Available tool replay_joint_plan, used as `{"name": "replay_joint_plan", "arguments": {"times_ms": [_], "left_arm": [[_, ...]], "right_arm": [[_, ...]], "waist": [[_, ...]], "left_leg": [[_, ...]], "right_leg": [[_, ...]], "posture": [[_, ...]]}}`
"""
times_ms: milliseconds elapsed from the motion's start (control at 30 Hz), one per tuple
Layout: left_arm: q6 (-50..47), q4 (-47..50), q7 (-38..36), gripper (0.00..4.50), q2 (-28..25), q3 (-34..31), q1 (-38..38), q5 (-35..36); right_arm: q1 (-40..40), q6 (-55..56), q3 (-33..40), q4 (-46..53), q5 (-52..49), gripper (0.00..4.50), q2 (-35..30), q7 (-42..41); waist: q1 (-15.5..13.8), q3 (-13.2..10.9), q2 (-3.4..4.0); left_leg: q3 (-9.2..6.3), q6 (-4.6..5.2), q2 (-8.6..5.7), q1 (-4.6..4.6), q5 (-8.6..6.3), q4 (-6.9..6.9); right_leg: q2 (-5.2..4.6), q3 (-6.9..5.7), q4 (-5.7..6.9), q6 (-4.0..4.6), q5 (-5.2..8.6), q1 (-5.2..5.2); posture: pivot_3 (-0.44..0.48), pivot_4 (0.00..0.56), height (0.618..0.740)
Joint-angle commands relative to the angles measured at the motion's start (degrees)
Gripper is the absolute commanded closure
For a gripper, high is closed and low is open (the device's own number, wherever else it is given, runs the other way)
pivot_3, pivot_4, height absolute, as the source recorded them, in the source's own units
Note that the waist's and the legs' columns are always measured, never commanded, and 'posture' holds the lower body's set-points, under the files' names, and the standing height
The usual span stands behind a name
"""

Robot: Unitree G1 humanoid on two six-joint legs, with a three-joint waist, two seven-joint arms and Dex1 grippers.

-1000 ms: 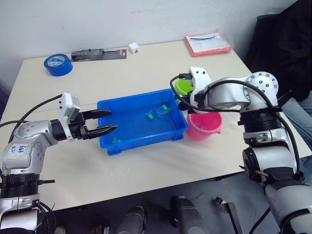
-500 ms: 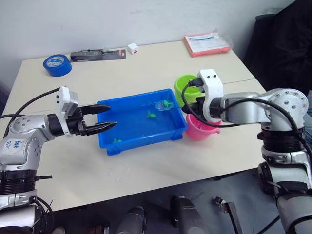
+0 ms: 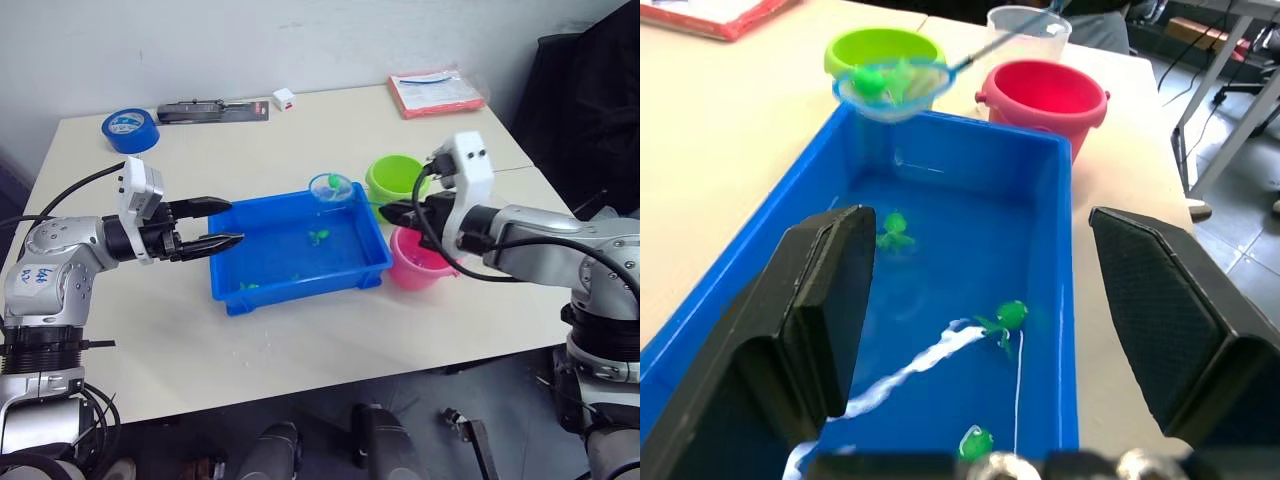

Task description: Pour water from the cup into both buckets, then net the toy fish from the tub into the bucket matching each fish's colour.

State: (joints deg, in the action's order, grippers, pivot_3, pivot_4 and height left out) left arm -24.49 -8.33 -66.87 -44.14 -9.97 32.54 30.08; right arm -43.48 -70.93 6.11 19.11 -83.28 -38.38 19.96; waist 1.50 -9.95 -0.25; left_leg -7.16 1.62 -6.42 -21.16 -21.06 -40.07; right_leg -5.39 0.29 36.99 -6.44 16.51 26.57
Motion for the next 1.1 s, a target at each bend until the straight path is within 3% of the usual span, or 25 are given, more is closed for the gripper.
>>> {"name": "replay_joint_plan", "arguments": {"times_ms": [33, 233, 400, 1100], "left_arm": [[2.2, -1.2, -0.2, 0.79, 1.0, 0.5, 2.2, -0.7], [3.4, -3.3, -1.1, 0.79, 1.9, 1.3, 4.1, -1.4], [3.7, -3.7, -1.3, 0.79, 2.2, 1.6, 5.1, -1.4], [3.6, -2.4, -1.1, 0.79, 1.9, 0.9, 4.5, -1.1]], "right_arm": [[-0.2, 2.3, 2.9, 1.8, 1.9, 3.71, -1.8, -2.2], [0.1, 3.8, 3.4, 0.2, 12.1, 3.71, -7.3, -8.4], [-0.1, 5.2, 1.8, -0.9, 20.1, 3.71, -7.7, -12.3], [2.5, 31.5, -25.5, -2.3, 77.3, 3.71, -18.3, -34.9]], "waist": [[0.0, 0.0, 0.00], [0.0, 0.0, 0.00], [0.1, 0.0, -0.01], [0.0, 0.0, -0.01]], "left_leg": [[0.01, 0.00, 0.00, 0.00, 0.00, 0.00], [0.01, 0.00, 0.00, -0.01, 0.00, 0.00], [0.04, 0.00, 0.02, -0.01, 0.00, 0.01], [0.06, 0.00, -0.05, -0.01, 0.00, 0.00]], "right_leg": [[0.00, 0.00, 0.00, 0.00, 0.00, 0.00], [0.00, 0.00, 0.00, 0.00, 0.00, 0.01], [0.01, 0.02, 0.00, 0.00, 0.00, 0.03], [0.00, 0.00, 0.01, 0.00, 0.00, 0.06]], "posture": [[0.000, 0.150, 0.740], [0.000, 0.150, 0.740], [0.000, 0.150, 0.740], [0.000, 0.150, 0.740]]}}
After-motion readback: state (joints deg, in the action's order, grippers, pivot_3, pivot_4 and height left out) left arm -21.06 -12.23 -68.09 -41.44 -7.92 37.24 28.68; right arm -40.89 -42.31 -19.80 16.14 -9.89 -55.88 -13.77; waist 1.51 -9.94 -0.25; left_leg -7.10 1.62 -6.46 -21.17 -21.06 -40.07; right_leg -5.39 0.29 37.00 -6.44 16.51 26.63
